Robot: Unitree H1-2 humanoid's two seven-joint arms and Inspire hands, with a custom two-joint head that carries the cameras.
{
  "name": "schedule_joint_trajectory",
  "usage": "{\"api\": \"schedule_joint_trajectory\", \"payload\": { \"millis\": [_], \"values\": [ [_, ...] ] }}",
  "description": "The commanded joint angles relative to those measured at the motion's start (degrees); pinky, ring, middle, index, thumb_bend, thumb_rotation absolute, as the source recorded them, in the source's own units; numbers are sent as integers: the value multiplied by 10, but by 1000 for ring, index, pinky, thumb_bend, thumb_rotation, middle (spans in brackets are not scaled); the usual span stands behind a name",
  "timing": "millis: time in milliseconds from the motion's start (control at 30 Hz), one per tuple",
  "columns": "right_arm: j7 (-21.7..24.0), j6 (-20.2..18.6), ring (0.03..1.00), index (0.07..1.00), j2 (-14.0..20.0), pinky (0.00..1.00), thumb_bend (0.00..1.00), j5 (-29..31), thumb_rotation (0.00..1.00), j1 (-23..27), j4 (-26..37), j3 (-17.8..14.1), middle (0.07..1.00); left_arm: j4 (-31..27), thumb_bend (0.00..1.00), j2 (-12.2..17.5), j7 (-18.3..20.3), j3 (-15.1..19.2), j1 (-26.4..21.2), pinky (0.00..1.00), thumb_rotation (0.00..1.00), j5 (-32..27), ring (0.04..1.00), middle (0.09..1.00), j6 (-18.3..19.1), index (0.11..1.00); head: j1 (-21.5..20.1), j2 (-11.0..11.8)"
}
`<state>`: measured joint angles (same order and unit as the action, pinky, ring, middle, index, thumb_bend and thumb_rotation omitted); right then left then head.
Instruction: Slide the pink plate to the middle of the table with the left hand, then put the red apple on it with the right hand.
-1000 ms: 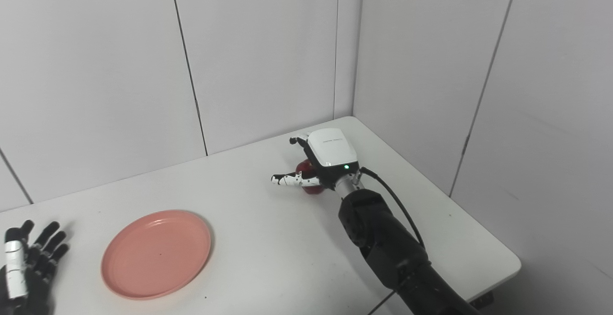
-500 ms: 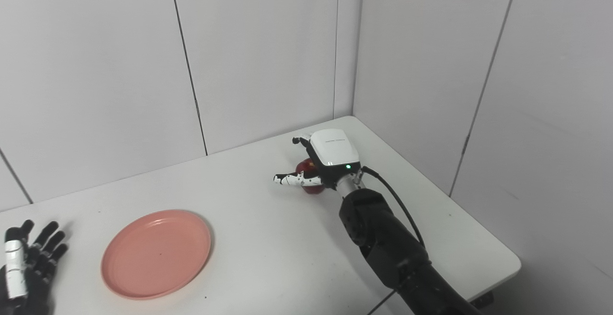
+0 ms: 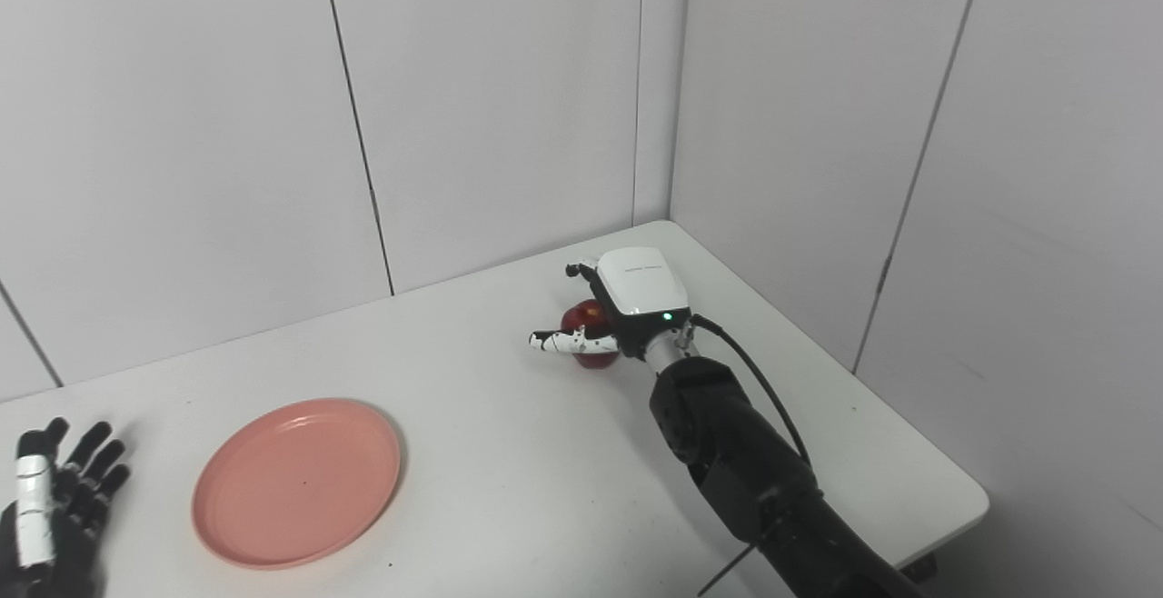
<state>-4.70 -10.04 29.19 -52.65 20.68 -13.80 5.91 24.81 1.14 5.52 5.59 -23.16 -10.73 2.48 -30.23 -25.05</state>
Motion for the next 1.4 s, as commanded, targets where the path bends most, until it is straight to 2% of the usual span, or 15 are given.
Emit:
{"api": "schedule_joint_trajectory", "payload": {
  "millis": [0,367,867,933,1067,1167,1367],
  "values": [
    [-12,-13,725,742,15,621,852,-1,887,34,3,-2,761,5,668,3,2,-3,-4,949,904,1,928,923,13,1000,1,-1],
    [-21,-10,725,736,10,631,847,5,860,30,-18,5,758,3,692,6,0,-6,-2,915,895,5,911,913,10,1000,4,-4],
    [-16,-23,726,744,12,588,835,6,865,27,-19,6,767,27,682,8,2,-3,-7,952,889,2,932,927,-4,1000,4,-6],
    [-19,-23,679,738,13,532,833,3,870,28,-20,7,739,29,678,8,1,-3,-8,955,888,2,933,925,-5,1000,4,-7],
    [-22,-22,635,733,13,498,829,4,869,28,-22,6,714,28,670,8,2,-3,-7,958,892,0,935,928,-2,1000,5,-8],
    [-24,-21,526,723,12,406,814,8,859,28,-22,4,653,30,678,9,3,-4,-8,954,901,3,933,928,-4,1000,4,-9],
    [-24,-18,438,712,12,332,790,13,832,28,-24,3,592,32,692,9,3,-3,-8,951,885,1,927,919,-8,1000,4,-10]
  ]
}}
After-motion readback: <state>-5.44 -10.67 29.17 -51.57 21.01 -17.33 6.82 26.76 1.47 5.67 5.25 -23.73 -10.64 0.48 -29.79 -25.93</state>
